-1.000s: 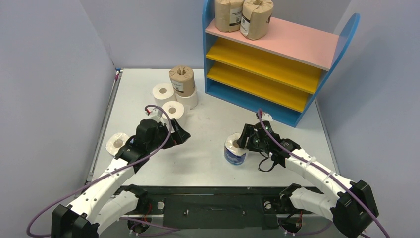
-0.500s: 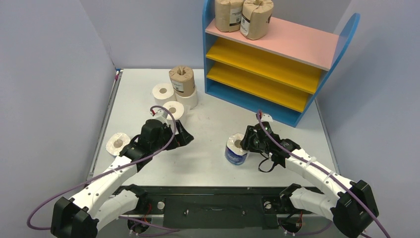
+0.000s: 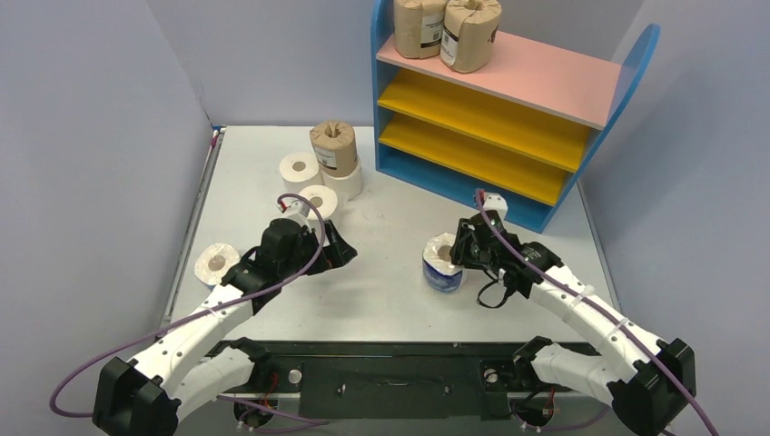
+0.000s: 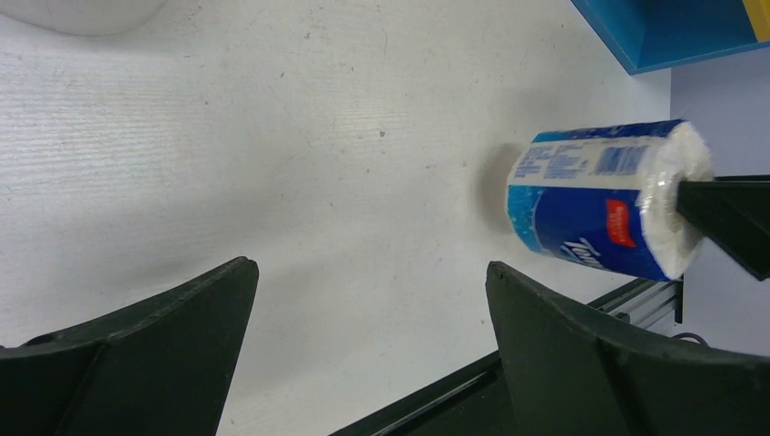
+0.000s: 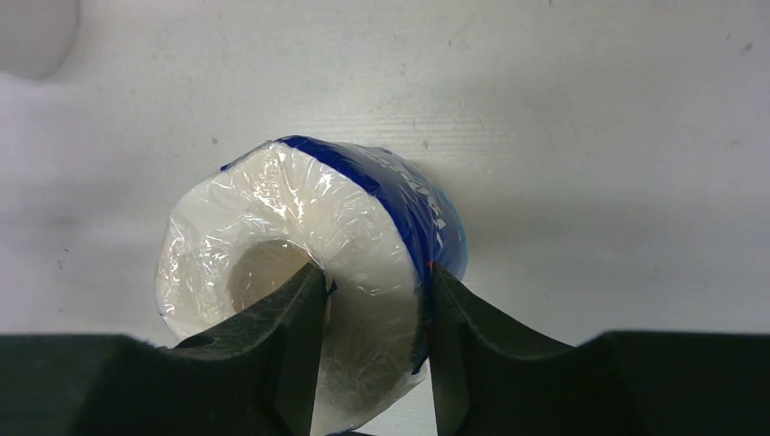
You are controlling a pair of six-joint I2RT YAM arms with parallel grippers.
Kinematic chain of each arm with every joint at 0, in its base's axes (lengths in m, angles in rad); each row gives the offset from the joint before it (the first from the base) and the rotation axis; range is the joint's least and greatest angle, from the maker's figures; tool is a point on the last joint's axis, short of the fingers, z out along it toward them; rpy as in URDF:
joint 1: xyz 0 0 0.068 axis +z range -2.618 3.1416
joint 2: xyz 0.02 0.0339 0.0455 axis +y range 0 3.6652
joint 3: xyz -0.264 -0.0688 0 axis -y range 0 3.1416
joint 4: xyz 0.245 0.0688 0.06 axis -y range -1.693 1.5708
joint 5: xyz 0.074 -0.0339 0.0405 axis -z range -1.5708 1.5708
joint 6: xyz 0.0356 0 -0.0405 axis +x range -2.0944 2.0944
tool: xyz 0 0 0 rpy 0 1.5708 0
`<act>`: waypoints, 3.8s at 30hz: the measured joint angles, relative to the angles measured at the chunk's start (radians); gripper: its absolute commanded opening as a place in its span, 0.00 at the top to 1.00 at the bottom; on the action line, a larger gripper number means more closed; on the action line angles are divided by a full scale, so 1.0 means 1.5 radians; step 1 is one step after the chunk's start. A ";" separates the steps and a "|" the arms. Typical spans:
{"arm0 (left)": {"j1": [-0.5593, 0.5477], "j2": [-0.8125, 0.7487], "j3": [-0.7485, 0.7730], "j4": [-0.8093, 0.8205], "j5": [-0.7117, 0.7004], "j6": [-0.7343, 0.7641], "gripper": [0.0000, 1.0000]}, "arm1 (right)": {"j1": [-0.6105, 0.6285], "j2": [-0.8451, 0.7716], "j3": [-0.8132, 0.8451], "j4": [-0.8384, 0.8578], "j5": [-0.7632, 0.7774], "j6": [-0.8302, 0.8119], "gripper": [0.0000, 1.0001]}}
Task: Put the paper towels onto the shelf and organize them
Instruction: Pick up the paper towel from the center of the board, then place the paper towel on the shelf.
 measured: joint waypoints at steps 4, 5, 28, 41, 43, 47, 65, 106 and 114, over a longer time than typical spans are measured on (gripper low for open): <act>0.000 0.005 0.000 0.005 0.000 -0.001 0.04 | -0.010 -0.002 0.093 -0.037 0.022 -0.023 0.73; 0.000 0.006 0.000 0.006 0.000 -0.001 0.04 | -0.015 -0.002 0.121 -0.045 0.027 -0.030 0.73; -0.001 0.183 0.116 0.440 -0.061 -0.050 0.04 | -0.165 0.193 0.541 -0.074 0.087 -0.036 0.73; -0.013 0.410 0.308 0.659 0.100 0.137 0.04 | -0.175 0.240 0.560 -0.032 0.088 0.020 0.74; -0.018 0.425 0.317 0.688 0.106 0.158 0.04 | -0.179 0.240 0.569 -0.030 0.090 0.023 0.74; -0.026 0.467 0.327 0.746 0.112 0.196 0.04 | -0.185 0.246 0.590 -0.024 0.095 0.030 0.74; -0.106 0.611 0.465 0.797 0.110 0.311 0.04 | -0.188 0.287 0.614 -0.023 0.106 0.034 0.73; -0.128 0.718 0.578 0.789 0.105 0.378 0.04 | -0.200 0.303 0.648 -0.037 0.073 0.052 0.50; -0.130 0.727 0.596 0.782 0.108 0.376 0.04 | -0.205 0.303 0.648 -0.031 0.068 0.054 0.48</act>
